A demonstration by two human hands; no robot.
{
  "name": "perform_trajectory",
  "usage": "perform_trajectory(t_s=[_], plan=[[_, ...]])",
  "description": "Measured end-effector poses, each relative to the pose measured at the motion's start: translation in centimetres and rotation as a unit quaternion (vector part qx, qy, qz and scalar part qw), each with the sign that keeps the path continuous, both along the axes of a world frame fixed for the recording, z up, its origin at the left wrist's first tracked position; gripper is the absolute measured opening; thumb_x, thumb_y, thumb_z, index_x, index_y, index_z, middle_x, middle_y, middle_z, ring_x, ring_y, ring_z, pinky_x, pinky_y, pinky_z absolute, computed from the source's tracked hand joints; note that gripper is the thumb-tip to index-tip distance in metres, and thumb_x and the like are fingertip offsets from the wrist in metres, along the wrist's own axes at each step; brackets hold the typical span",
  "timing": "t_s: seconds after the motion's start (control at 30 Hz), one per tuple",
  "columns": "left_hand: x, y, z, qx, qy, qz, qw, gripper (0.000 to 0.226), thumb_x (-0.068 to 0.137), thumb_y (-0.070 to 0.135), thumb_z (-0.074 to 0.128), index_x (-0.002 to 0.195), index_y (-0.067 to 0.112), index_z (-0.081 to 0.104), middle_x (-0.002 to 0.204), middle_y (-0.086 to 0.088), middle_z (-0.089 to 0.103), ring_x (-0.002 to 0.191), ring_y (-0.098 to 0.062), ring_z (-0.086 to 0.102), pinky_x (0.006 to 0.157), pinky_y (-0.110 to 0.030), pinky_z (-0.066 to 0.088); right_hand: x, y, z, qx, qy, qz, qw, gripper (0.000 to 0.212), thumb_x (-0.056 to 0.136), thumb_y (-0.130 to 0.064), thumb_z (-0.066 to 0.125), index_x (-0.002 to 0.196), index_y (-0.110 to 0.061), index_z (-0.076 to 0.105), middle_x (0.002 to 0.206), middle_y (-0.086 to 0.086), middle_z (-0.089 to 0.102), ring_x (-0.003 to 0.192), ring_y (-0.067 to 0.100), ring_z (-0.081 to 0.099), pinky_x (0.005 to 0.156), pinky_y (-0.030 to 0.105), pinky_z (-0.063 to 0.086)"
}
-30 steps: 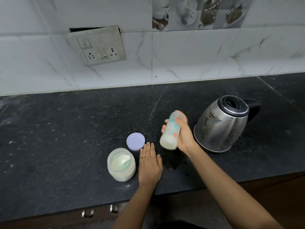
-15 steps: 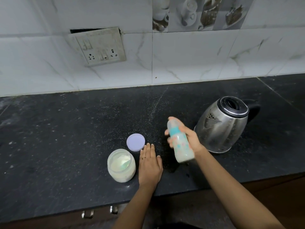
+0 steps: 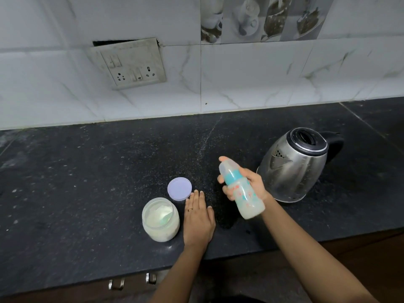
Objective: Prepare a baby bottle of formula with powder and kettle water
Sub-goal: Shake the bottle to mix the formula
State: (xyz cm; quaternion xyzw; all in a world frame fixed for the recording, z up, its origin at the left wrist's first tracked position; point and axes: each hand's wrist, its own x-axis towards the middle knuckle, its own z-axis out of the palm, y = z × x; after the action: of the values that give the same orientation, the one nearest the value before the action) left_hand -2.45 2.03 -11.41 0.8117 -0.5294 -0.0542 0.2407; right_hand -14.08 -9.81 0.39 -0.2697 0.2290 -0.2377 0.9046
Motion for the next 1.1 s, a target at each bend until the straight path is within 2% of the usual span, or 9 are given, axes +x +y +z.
perform_trajectory(t_s=[0.13, 0.27, 0.37, 0.47, 0.53, 0.63, 0.8, 0.97, 1.1], plan=[[0.0, 0.0, -0.2, 0.004, 0.001, 0.001, 1.000, 0.060, 0.092, 0.034, 0.025, 0.140, 0.002, 0.044, 0.146, -0.016, 0.043, 0.138, -0.027, 0.035, 0.118, -0.033, 0.012, 0.2, -0.2, -1.1, 0.145, -0.043, -0.077, 0.985, 0.068, 0.066, -0.027, 0.082, 0.125, -0.005, 0.056, 0.100, 0.015, 0.060, 0.071, 0.024, 0.064, 0.058, 0.034, 0.057], [0.1, -0.1, -0.2, -0.001, 0.006, -0.005, 1.000, 0.058, 0.092, 0.032, 0.029, 0.137, 0.001, 0.047, 0.143, -0.018, 0.046, 0.136, -0.028, 0.039, 0.117, -0.034, 0.014, 0.9, 1.1, 0.4, 0.075, -0.021, -0.082, 0.994, 0.054, 0.073, -0.029, 0.071, 0.124, -0.018, 0.054, 0.087, 0.014, 0.059, 0.058, 0.022, 0.057, 0.051, 0.028, 0.051], [0.0, 0.0, -0.2, -0.007, -0.001, -0.004, 1.000, 0.057, 0.092, 0.031, 0.030, 0.136, -0.001, 0.048, 0.141, -0.019, 0.048, 0.135, -0.029, 0.040, 0.116, -0.035, 0.015, 1.6, 0.9, 0.9, 0.166, -0.026, -0.192, 0.967, 0.037, 0.080, -0.033, 0.063, 0.102, -0.004, 0.057, 0.083, 0.010, 0.061, 0.062, 0.019, 0.061, 0.057, 0.027, 0.056], [0.0, 0.1, -0.1, -0.005, 0.000, -0.003, 1.000, 0.058, 0.092, 0.032, 0.028, 0.138, 0.001, 0.046, 0.143, -0.017, 0.046, 0.137, -0.027, 0.038, 0.117, -0.034, 0.015, 1.6, 1.0, 2.8, 0.184, -0.044, -0.154, 0.970, 0.052, 0.060, -0.025, 0.081, 0.100, 0.000, 0.058, 0.085, 0.009, 0.061, 0.059, 0.019, 0.062, 0.053, 0.027, 0.055], [0.0, 0.0, -0.1, -0.002, -0.001, -0.002, 1.000, 0.058, 0.093, 0.032, 0.028, 0.138, 0.001, 0.046, 0.144, -0.017, 0.046, 0.137, -0.027, 0.038, 0.117, -0.033, 0.013, 1.5, 1.2, 4.2, 0.211, -0.049, -0.140, 0.966, 0.061, 0.055, -0.016, 0.085, 0.107, 0.000, 0.056, 0.091, 0.013, 0.060, 0.067, 0.023, 0.063, 0.056, 0.034, 0.056], [0.0, 0.1, -0.1, -0.002, -0.006, -0.001, 1.000, 0.058, 0.093, 0.032, 0.028, 0.138, 0.001, 0.046, 0.144, -0.017, 0.046, 0.137, -0.027, 0.038, 0.117, -0.032, 0.012, 1.8, 1.5, 6.5, 0.284, -0.040, -0.204, 0.936, 0.046, 0.084, -0.025, 0.066, 0.120, -0.002, 0.049, 0.110, 0.020, 0.056, 0.099, 0.029, 0.060, 0.071, 0.050, 0.052], [-0.1, 0.1, 0.1, -0.002, -0.010, 0.001, 1.000, 0.059, 0.092, 0.033, 0.027, 0.138, 0.002, 0.047, 0.144, -0.017, 0.046, 0.137, -0.026, 0.038, 0.116, -0.036, 0.019, 1.2, 1.3, 7.5, 0.247, -0.031, -0.206, 0.946, 0.038, 0.094, -0.018, 0.045, 0.128, -0.003, 0.040, 0.121, 0.032, 0.048, 0.096, 0.045, 0.057, 0.064, 0.067, 0.046], [0.0, 0.1, 0.3, -0.003, -0.011, -0.002, 1.000, 0.060, 0.092, 0.033, 0.026, 0.137, 0.000, 0.048, 0.143, -0.018, 0.047, 0.136, -0.028, 0.040, 0.115, -0.037, 0.019, 0.9, 1.6, 8.3, 0.204, -0.025, -0.211, 0.956, 0.051, 0.080, -0.001, 0.050, 0.130, -0.003, 0.041, 0.120, 0.031, 0.051, 0.096, 0.051, 0.054, 0.066, 0.064, 0.053], [-0.1, 0.1, 0.4, -0.003, -0.020, -0.003, 1.000, 0.059, 0.092, 0.033, 0.027, 0.135, 0.000, 0.050, 0.141, -0.017, 0.048, 0.135, -0.028, 0.041, 0.115, -0.037, 0.023, 0.9, 1.7, 7.5, 0.212, 0.027, -0.181, 0.960, 0.037, 0.080, -0.032, 0.070, 0.103, -0.008, 0.055, 0.091, 0.013, 0.060, 0.079, 0.029, 0.059, 0.061, 0.037, 0.056]])
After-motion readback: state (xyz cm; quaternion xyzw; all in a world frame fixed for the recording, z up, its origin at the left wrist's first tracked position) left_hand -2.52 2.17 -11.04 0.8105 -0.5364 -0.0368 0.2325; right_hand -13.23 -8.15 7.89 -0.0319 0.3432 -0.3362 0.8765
